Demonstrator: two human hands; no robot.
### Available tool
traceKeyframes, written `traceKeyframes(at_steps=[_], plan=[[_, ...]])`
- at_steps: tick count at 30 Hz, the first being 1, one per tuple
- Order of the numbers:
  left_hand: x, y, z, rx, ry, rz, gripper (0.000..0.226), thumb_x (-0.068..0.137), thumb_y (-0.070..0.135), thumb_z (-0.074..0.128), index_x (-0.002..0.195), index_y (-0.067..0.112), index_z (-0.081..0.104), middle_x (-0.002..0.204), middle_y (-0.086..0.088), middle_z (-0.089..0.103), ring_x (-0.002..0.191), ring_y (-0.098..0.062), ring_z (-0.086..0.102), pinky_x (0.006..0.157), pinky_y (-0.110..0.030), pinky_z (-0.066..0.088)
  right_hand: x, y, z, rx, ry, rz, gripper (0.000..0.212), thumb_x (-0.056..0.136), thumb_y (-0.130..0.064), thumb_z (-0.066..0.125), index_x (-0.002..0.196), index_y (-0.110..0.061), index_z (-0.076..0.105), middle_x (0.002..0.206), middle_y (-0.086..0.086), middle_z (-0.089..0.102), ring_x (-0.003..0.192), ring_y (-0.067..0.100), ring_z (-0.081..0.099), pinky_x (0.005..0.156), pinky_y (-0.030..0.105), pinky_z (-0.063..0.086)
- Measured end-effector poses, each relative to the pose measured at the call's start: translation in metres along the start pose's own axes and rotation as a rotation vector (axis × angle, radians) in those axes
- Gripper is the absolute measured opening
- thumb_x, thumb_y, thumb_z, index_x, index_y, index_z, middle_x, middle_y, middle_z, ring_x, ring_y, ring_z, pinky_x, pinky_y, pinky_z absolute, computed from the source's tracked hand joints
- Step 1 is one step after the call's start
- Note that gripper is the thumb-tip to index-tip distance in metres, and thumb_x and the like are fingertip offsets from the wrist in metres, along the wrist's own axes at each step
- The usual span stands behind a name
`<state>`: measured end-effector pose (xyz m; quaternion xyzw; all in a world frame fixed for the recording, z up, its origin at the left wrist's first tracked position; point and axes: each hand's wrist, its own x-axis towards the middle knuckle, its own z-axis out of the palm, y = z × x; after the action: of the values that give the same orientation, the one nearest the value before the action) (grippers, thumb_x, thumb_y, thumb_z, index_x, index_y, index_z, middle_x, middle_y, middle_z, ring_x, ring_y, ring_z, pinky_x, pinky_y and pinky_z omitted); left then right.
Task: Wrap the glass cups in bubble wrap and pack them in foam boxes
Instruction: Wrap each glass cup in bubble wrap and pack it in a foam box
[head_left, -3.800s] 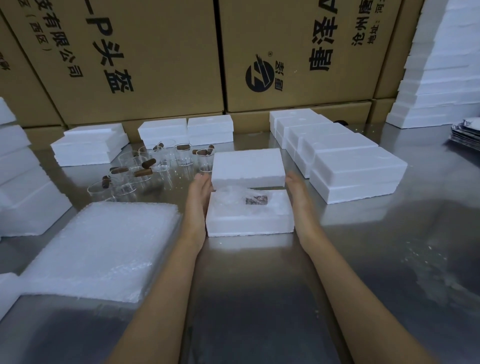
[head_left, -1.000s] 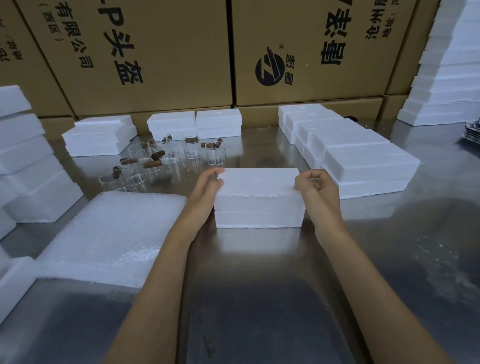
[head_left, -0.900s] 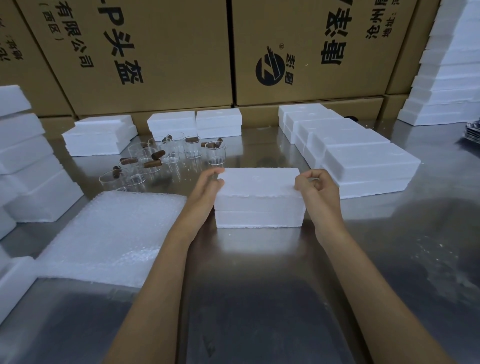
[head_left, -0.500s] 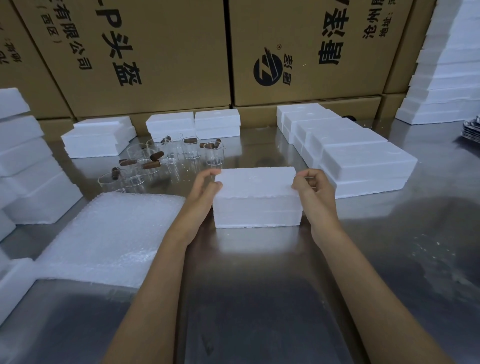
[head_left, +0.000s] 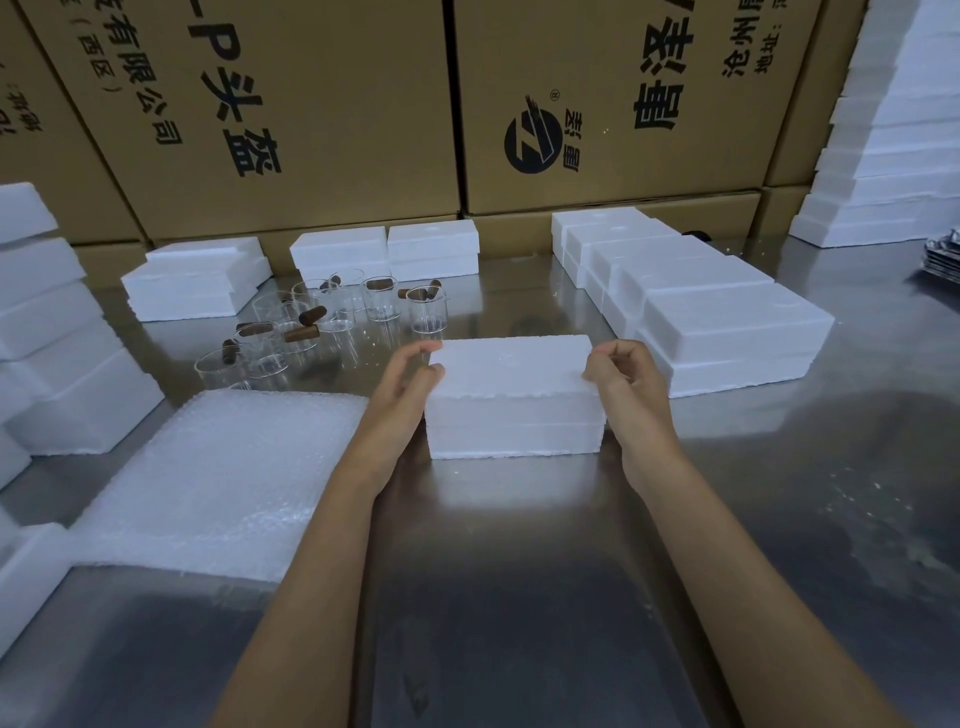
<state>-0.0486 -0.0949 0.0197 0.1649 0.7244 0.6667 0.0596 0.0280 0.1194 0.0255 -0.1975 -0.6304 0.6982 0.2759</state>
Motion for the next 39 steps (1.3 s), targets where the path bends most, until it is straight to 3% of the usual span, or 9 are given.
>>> traceKeyframes(at_steps=[6,14,18,20,22,25,29,35,39], plan=[[0.001,-0.001,0.002,0.003,0.029,0.001,0.023,0.100,0.034,0.054,0.119,0.045,0.061,0.106,0.032,0.066,0.111,-0.006,0.063,0.103,-0.035,0.048,0.002,0.004,0.001,0.004,0.004,-0.016,0.005,0.088,-0.023,0.062,0.090,-0.027,0.060,0.090,-0.015,0.063,0.085,0.003,0.058,0.073,0.022,0.041],[-0.003,0.004,0.009,0.036,0.122,0.002,0.022,0.101,0.028,0.053,0.114,0.042,0.063,0.089,0.033,0.067,0.080,0.011,0.062,0.073,-0.011,0.050,0.000,0.005,0.002,-0.022,0.067,0.010,0.018,0.086,-0.027,0.063,0.102,-0.022,0.060,0.100,-0.015,0.061,0.089,0.000,0.058,0.072,0.021,0.040],[-0.005,0.008,0.017,0.033,0.184,-0.006,0.024,0.101,0.024,0.051,0.118,0.038,0.062,0.096,0.019,0.062,0.085,-0.001,0.058,0.077,-0.019,0.047,-0.004,0.004,0.002,-0.039,0.069,0.049,0.017,0.086,-0.031,0.062,0.101,-0.023,0.060,0.096,-0.017,0.060,0.087,-0.001,0.056,0.069,0.021,0.039],[-0.008,0.010,0.022,0.050,0.214,0.000,0.026,0.102,0.023,0.048,0.120,0.036,0.060,0.097,0.017,0.058,0.083,0.004,0.055,0.078,-0.018,0.044,-0.006,0.001,0.001,-0.047,0.059,0.069,0.015,0.087,-0.031,0.062,0.099,-0.022,0.060,0.093,-0.017,0.060,0.085,0.001,0.056,0.068,0.022,0.039],[-0.011,0.012,0.027,0.096,0.226,0.002,0.029,0.103,0.024,0.043,0.127,0.035,0.057,0.108,0.018,0.059,0.096,0.004,0.056,0.088,-0.023,0.043,-0.007,-0.001,-0.001,-0.052,0.049,0.084,0.013,0.087,-0.031,0.063,0.097,-0.022,0.060,0.091,-0.015,0.061,0.083,0.004,0.057,0.069,0.023,0.041],[-0.014,0.014,0.031,0.120,0.231,-0.009,0.034,0.105,0.026,0.038,0.136,0.032,0.052,0.129,0.010,0.054,0.121,-0.013,0.050,0.106,-0.035,0.039,-0.012,-0.003,-0.002,-0.053,0.046,0.100,0.014,0.087,-0.033,0.064,0.094,-0.021,0.061,0.090,-0.011,0.062,0.083,0.010,0.059,0.073,0.026,0.046],[-0.021,0.017,0.031,0.111,0.226,-0.022,0.037,0.106,0.027,0.037,0.141,0.032,0.050,0.142,0.009,0.049,0.133,-0.014,0.045,0.117,-0.040,0.033,-0.015,-0.006,-0.005,-0.058,0.012,0.151,0.019,0.086,-0.036,0.065,0.090,-0.018,0.061,0.088,-0.007,0.062,0.081,0.014,0.058,0.075,0.029,0.046],[-0.037,0.013,0.033,0.067,0.232,-0.015,0.037,0.104,0.034,0.044,0.140,0.039,0.050,0.143,0.015,0.049,0.132,-0.011,0.045,0.113,-0.035,0.036,-0.024,-0.010,-0.016,-0.040,-0.062,0.207,0.021,0.084,-0.036,0.066,0.093,-0.017,0.064,0.095,-0.001,0.066,0.088,0.019,0.062,0.079,0.033,0.049],[-0.050,0.015,0.035,0.058,0.215,-0.020,0.039,0.097,0.040,0.058,0.134,0.046,0.050,0.136,0.020,0.049,0.126,-0.010,0.048,0.104,-0.034,0.040,-0.031,-0.015,-0.015,-0.047,-0.024,0.211,0.018,0.085,-0.035,0.064,0.089,-0.017,0.063,0.086,-0.003,0.060,0.078,0.017,0.055,0.070,0.029,0.043]])
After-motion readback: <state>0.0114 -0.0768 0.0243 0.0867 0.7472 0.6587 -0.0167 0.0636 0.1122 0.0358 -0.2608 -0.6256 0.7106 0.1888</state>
